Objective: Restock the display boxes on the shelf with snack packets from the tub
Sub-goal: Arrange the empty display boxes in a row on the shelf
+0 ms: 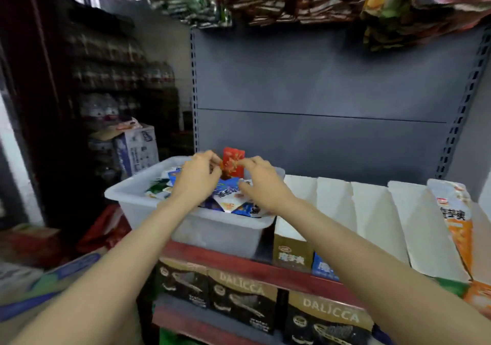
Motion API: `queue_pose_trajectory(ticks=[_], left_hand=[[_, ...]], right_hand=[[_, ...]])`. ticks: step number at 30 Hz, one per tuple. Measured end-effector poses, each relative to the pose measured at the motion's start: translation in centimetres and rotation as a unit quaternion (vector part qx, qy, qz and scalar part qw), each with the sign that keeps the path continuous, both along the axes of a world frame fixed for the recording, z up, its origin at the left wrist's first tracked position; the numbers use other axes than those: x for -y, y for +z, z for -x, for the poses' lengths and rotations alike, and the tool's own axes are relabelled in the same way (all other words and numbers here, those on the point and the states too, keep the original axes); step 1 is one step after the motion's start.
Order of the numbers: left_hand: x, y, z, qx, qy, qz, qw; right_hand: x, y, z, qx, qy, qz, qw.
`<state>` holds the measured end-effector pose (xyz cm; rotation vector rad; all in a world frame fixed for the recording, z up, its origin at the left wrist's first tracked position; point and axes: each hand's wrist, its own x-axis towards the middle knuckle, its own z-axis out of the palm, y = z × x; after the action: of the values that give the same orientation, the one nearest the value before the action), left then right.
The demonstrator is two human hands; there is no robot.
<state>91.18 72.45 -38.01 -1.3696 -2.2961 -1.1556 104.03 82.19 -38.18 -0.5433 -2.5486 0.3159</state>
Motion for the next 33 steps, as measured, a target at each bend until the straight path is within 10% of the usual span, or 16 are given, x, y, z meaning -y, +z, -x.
queue_pose_trajectory(ticks=[8, 20, 33], left_hand=[[-0.2, -0.2, 7.7, 0.029, -0.003, 0.201, 0.979], [0.3, -1.8, 9.0, 0.112, 0.020, 0.242, 0.963], [-1.0, 1.8, 0.3, 0.021, -0.058, -0.015, 0.998]], right_hand=[[-2.4, -0.5, 9.5, 0.048, -0.005, 0.147, 0.988], [-4.2, -0.4, 11.9, 0.043, -0.016, 0.116, 0.992], [-3.2, 3.5, 1.8, -0.251, 0.032, 0.176, 0.952]])
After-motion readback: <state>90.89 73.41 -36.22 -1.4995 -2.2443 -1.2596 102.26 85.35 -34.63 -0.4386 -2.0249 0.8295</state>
